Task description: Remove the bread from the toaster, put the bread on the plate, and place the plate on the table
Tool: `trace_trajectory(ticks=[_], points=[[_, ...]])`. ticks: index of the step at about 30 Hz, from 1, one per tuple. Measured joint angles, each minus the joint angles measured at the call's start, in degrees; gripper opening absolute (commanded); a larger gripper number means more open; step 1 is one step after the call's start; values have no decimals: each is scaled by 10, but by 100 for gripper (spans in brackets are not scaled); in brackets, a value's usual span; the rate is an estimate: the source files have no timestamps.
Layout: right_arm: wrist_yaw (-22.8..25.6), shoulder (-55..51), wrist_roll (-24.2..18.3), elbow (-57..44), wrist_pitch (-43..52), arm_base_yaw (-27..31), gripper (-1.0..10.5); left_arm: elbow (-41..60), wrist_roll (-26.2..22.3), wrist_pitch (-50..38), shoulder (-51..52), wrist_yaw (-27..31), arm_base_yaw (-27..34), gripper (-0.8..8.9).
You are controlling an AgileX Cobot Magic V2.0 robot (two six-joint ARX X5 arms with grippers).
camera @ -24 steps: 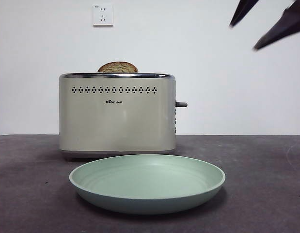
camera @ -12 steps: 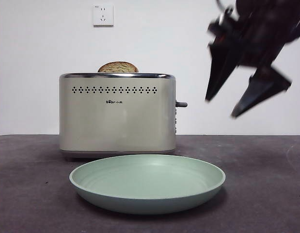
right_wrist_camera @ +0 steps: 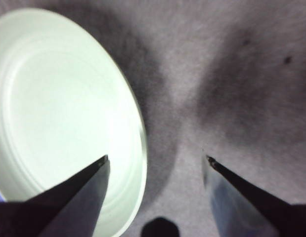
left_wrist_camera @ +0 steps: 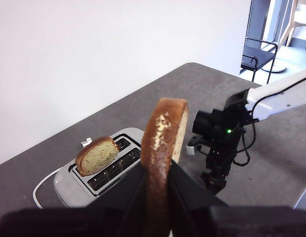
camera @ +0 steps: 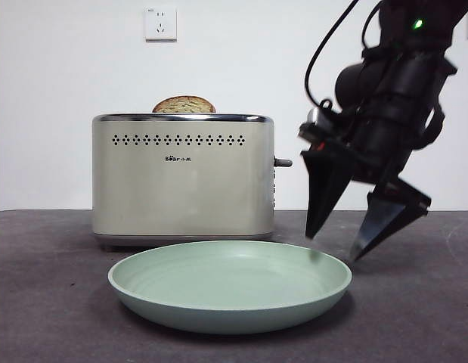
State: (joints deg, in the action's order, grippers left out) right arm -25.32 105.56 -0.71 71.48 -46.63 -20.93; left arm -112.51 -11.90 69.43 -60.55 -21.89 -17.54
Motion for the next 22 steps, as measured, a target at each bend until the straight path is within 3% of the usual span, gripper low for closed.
trace_trajectory(ticks=[16,19,22], points=[[1,12,-2,0,19,-35,308,0,0,10,-1,8,0,-8],[1,12,-2,0,19,-35,214,0,0,10,0,8,0,-8],[2,12,-2,0,19,-34,219,0,0,11,0,8,0,-8]])
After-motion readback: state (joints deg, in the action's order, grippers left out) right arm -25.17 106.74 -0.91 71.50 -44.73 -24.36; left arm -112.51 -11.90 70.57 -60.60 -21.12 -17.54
